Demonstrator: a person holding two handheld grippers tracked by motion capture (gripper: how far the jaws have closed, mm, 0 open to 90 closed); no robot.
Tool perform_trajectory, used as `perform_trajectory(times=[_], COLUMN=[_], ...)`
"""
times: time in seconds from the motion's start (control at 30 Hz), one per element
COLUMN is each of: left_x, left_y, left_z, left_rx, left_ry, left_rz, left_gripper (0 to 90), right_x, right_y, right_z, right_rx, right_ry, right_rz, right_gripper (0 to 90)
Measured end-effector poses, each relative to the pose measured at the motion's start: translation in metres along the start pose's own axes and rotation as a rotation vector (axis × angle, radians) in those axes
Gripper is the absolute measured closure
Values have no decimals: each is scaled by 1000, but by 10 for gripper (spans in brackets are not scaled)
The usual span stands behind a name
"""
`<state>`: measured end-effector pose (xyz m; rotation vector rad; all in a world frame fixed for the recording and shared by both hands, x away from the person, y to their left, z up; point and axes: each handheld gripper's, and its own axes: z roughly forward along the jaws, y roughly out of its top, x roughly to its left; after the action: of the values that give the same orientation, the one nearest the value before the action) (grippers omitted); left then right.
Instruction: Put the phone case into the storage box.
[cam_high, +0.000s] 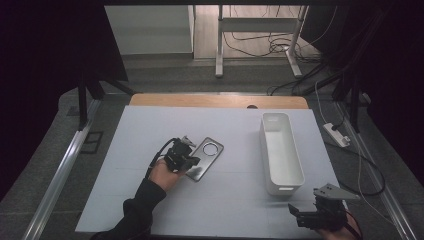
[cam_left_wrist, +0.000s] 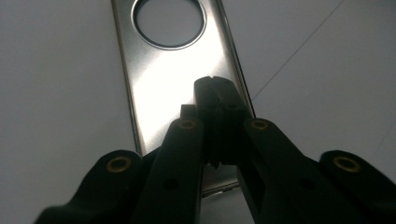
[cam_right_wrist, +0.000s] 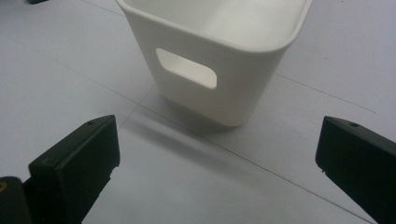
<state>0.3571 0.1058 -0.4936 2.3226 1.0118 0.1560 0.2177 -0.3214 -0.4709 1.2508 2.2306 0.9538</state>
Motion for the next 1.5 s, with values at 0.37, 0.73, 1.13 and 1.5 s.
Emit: perform_trajectory(times=[0.37,0.73,1.13,1.5], left_x=[16,34,46,52], left_y=[5,4,1,0], left_z=[-8,-8,-6,-2], left_rx=[15,23,57,2], left_ry=[57,70,108,81], left_rz=[-23,-76,-55,-73], left_gripper=[651,329,90,0], right_x=[0,0,0,0], right_y=[0,0,0,0], right_z=[0,0,0,0], right_rx=[0,2,4,2], right_ry=[0,0,1,2], right_rz=[3,3,5,6], right_gripper=[0,0,0,0])
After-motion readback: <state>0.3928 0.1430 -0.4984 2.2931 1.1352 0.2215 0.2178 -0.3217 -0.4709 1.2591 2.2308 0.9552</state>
